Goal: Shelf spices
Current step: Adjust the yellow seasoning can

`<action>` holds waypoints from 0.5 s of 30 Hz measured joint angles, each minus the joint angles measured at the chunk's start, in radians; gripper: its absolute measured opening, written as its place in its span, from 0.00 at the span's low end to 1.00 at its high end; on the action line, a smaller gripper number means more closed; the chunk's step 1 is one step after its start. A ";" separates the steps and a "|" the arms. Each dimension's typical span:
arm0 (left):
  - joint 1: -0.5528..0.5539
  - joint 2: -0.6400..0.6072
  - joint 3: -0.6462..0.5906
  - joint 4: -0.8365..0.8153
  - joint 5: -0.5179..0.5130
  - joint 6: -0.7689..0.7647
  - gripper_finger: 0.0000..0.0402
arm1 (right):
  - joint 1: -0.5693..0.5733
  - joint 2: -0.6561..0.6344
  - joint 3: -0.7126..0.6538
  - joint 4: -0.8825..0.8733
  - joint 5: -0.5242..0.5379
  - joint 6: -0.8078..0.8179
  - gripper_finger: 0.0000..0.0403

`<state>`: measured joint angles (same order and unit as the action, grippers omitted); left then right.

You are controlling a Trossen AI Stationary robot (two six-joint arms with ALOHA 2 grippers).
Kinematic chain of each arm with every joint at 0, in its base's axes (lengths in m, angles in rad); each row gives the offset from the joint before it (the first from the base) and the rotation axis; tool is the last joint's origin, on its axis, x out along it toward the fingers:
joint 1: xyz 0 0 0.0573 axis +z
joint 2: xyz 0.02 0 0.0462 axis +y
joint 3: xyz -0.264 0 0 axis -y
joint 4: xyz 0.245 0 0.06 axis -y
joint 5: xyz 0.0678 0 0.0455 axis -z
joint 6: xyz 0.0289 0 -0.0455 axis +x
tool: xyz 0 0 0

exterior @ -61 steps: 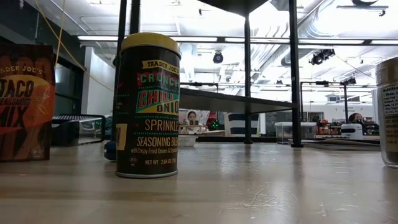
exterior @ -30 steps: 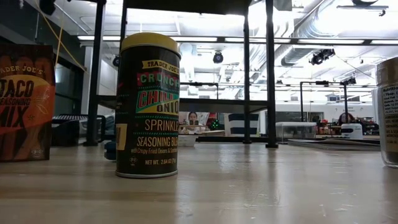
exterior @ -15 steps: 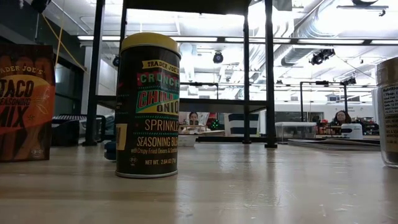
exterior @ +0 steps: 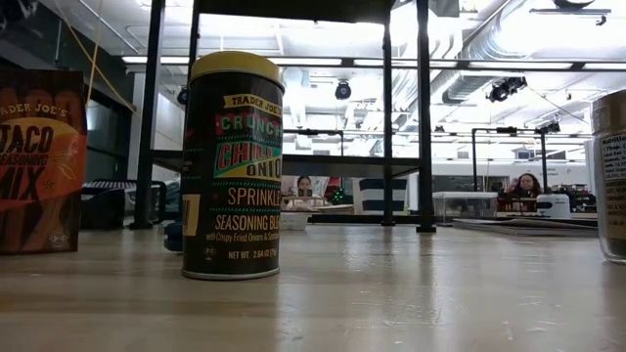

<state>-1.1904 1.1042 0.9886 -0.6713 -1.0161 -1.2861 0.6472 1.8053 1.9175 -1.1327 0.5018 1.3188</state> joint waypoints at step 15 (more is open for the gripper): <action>-0.115 0.044 0.000 0.021 -0.202 -0.090 0.00 | -0.019 0.000 0.000 0.070 -0.002 0.000 0.90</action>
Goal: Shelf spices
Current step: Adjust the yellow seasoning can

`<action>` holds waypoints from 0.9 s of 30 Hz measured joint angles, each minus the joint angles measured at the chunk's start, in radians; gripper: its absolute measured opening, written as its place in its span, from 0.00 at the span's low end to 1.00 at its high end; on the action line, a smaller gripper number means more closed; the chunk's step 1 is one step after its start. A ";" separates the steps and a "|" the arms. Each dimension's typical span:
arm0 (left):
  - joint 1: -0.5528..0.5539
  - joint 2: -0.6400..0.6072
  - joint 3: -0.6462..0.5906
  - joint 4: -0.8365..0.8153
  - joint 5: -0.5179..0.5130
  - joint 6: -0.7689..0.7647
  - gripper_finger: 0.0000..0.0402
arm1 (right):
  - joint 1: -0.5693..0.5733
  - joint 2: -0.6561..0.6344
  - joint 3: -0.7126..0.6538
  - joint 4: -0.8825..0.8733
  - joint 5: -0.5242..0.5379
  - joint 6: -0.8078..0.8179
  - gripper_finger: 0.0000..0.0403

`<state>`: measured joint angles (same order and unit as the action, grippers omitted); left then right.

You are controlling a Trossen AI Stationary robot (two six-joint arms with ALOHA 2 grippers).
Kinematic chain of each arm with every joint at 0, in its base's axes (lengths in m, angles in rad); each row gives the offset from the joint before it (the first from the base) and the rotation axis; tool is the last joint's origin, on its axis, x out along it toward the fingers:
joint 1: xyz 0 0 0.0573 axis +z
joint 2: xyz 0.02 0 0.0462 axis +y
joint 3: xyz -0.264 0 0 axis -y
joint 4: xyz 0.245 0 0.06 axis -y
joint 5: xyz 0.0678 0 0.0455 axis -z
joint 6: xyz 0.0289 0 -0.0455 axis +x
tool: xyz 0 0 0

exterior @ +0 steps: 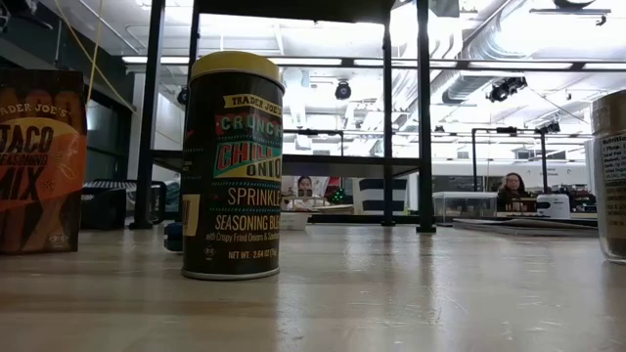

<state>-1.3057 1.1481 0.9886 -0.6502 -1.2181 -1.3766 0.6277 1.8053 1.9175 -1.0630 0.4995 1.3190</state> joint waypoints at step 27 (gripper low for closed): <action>0.836 -0.124 0.000 0.482 0.635 0.824 0.01 | -0.390 0.025 -0.002 0.060 -0.245 -0.969 0.90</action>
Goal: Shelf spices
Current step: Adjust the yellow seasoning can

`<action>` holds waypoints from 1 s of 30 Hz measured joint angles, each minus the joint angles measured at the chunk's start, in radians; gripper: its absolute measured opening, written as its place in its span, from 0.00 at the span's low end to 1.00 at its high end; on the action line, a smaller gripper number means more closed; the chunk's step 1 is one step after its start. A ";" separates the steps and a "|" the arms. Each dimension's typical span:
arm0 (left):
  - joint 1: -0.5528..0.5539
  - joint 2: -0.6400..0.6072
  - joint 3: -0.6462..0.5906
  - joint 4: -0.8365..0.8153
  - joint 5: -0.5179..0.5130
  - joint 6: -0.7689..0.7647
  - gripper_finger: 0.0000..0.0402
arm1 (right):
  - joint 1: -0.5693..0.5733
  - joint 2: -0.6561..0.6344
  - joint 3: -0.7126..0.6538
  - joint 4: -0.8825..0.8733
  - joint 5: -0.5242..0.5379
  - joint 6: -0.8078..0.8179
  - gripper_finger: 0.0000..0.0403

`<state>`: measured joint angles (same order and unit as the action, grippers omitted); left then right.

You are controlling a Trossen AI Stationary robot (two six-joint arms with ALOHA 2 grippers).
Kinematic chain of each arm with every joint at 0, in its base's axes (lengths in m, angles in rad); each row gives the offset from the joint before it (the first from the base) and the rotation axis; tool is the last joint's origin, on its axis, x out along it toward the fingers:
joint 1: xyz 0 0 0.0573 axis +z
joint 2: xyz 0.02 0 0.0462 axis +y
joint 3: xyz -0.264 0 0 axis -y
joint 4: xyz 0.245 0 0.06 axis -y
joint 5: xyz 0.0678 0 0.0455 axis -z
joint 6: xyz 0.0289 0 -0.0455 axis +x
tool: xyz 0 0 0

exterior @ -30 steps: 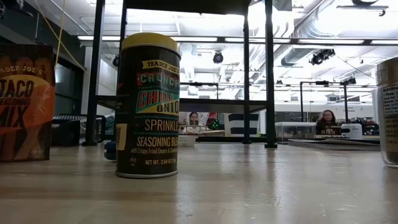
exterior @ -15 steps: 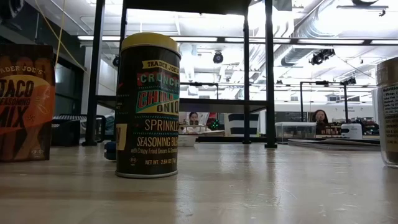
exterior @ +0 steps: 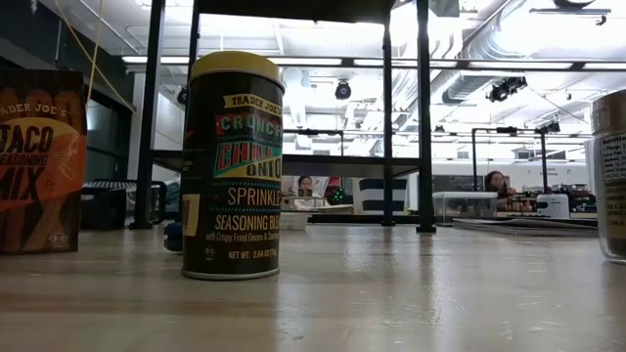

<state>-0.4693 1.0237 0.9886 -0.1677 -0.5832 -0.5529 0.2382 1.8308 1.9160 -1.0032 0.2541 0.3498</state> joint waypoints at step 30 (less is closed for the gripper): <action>0.433 0.075 0.000 -0.511 0.623 0.328 0.64 | -0.027 0.161 0.000 -0.386 -0.106 0.196 0.90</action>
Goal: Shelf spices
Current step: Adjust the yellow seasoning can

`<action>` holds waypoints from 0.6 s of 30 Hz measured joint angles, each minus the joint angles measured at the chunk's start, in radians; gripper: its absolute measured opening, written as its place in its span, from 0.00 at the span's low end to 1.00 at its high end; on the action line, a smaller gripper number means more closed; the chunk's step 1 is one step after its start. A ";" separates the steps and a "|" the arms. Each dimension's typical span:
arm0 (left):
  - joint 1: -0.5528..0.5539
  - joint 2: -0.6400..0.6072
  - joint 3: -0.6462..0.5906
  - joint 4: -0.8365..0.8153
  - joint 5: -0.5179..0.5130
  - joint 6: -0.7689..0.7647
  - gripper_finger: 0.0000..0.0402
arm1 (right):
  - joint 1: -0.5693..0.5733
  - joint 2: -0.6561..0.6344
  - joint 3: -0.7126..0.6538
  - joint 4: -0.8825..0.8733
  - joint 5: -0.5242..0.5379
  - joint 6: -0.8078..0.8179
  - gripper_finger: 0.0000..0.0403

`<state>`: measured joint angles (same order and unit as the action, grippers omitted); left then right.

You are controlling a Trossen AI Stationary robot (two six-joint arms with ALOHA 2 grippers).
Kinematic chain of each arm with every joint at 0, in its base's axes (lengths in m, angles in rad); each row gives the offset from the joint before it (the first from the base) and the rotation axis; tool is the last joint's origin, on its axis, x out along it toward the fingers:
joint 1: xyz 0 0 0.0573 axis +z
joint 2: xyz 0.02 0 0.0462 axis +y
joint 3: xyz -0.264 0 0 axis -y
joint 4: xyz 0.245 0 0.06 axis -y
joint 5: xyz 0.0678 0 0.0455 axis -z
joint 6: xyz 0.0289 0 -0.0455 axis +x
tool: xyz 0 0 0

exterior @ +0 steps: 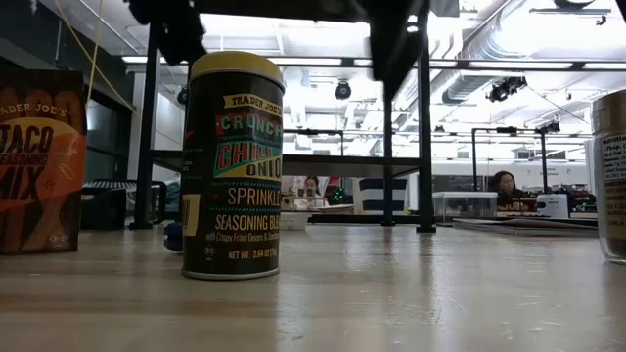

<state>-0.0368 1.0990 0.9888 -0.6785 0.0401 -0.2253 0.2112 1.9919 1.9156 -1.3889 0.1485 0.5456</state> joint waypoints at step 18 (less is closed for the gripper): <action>-0.120 -0.200 0.000 -0.234 -0.264 -0.213 0.69 | 0.102 -0.361 -0.569 0.053 -0.059 0.213 0.90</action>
<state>-0.1564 0.8989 0.9886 -0.9127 -0.2235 -0.4386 0.3129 1.6308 1.3468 -1.3359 0.0898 0.7588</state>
